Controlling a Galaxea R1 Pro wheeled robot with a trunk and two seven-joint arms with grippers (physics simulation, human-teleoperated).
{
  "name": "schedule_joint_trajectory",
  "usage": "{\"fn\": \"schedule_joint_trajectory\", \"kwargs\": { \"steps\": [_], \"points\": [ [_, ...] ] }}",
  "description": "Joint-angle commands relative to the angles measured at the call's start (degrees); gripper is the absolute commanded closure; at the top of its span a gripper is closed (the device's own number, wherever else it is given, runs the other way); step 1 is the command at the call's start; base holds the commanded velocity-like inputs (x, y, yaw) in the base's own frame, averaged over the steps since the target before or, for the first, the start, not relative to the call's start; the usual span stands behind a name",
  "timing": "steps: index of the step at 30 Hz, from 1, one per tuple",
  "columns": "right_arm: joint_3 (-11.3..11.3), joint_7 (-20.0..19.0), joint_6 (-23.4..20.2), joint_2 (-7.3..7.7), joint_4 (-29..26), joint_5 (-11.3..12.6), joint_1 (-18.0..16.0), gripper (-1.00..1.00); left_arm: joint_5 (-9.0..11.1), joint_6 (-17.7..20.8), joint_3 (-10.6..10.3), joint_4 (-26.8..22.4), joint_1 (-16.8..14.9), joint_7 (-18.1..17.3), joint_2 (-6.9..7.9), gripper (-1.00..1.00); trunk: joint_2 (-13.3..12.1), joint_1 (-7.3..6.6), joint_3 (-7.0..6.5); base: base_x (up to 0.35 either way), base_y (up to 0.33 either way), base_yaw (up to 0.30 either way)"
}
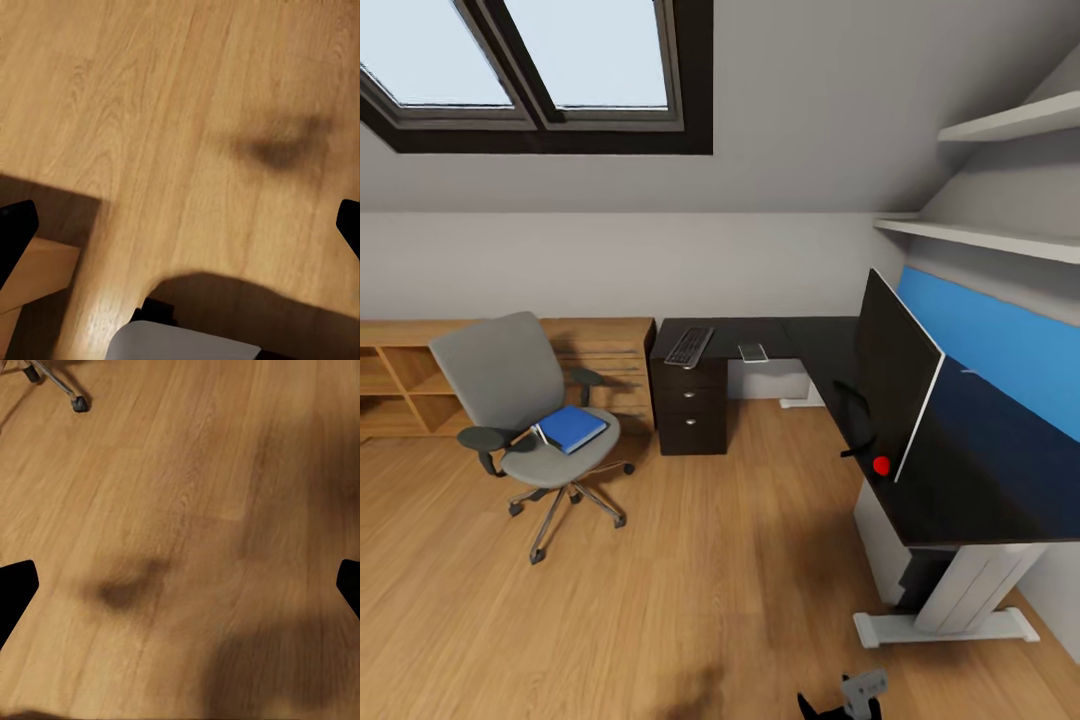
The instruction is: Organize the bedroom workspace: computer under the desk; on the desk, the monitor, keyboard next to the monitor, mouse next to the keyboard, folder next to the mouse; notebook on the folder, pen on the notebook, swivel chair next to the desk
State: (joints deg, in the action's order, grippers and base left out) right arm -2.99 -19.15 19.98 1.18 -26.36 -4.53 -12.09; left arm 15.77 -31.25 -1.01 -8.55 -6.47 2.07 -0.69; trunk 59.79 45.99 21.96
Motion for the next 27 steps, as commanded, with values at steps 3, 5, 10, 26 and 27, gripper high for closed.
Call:
{"fn": "schedule_joint_trajectory", "kwargs": {
  "steps": [3,5,10,26,27],
  "points": [
    [-0.34,-0.27,2.65,-0.03,0.84,-0.48,-0.04,-1.0,0.05,-0.15,-0.09,0.03,-0.03,0.22,-0.01,-1.0,-1.18,-0.66,-0.48,0.0,0.0,0.0],
    [-0.35,-0.27,4.86,-0.04,1.36,-0.48,-0.04,-1.0,0.05,-0.14,-0.09,0.03,-0.03,0.22,-0.01,-1.0,-1.18,-0.66,-0.48,0.0,0.0,0.0],
    [-0.34,-0.27,6.96,-0.1,1.84,-0.48,-0.04,-1.0,-0.05,-0.25,-0.12,0.03,-0.03,0.22,-0.06,-1.0,-1.18,-0.66,-0.48,0.0,0.0,0.0],
    [-0.3,-0.19,7.79,-0.74,2.01,-0.59,-0.04,-1.0,-0.04,-0.14,-0.13,0.03,-0.03,0.22,0.05,-1.0,-1.18,-0.66,-0.48,0.044,0.016,0.0],
    [-0.29,-0.19,7.79,-0.74,2.01,-0.6,-0.04,-1.0,-0.04,-0.13,-0.13,0.03,-0.03,0.22,0.04,-1.0,-1.18,-0.66,-0.48,0.304,0.102,0.0]
  ]
}}
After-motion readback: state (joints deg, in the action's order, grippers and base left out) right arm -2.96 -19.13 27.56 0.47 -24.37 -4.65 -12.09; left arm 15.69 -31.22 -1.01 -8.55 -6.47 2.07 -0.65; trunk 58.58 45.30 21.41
